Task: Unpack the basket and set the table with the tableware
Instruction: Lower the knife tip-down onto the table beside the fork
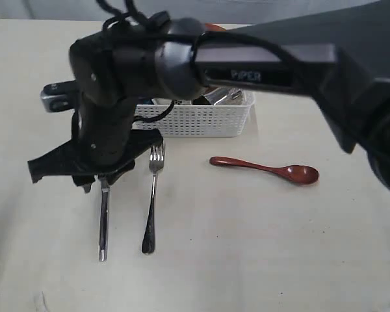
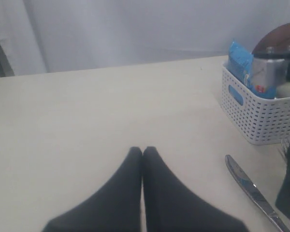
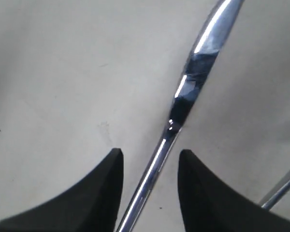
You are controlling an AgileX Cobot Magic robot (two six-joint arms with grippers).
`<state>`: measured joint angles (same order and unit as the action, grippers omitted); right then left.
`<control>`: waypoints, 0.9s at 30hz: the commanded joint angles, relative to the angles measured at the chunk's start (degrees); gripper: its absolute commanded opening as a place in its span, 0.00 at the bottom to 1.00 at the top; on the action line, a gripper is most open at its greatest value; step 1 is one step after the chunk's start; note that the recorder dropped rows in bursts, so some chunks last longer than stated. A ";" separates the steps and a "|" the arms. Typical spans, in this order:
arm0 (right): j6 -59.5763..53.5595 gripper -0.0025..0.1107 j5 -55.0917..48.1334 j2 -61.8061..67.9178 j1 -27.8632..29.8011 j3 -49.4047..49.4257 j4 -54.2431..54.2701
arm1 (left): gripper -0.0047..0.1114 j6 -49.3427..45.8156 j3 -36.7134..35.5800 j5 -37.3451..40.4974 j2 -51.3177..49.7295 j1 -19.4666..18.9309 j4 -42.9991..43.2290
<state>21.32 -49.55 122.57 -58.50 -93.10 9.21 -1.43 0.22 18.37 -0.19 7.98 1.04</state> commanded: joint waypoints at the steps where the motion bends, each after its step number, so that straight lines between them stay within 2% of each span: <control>1: 4.44 0.35 -0.95 1.64 -1.72 -0.16 -4.33 | 0.04 -0.32 -0.22 -0.01 0.19 -0.05 -0.24; 27: 7.14 0.33 0.17 7.47 -2.93 -0.16 -3.34 | 0.04 -0.32 -0.22 -0.01 0.19 -0.05 -0.24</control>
<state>28.73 -49.38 128.45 -61.43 -93.43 6.57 -1.43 0.22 18.37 -0.19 7.98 1.04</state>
